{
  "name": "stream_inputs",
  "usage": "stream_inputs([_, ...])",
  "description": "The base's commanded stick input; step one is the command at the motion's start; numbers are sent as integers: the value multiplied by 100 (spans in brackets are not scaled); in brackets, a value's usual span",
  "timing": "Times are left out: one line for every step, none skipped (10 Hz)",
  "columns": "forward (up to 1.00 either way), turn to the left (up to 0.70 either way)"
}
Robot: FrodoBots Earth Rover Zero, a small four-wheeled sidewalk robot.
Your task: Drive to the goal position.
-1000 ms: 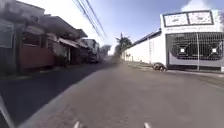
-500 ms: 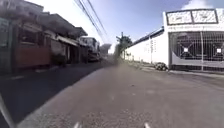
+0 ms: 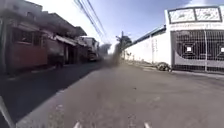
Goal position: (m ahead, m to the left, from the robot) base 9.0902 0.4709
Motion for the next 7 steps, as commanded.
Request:
stream_inputs([70,0])
stream_inputs([70,0])
stream_inputs([70,0])
stream_inputs([70,0])
stream_inputs([70,0])
stream_inputs([70,0])
stream_inputs([70,0])
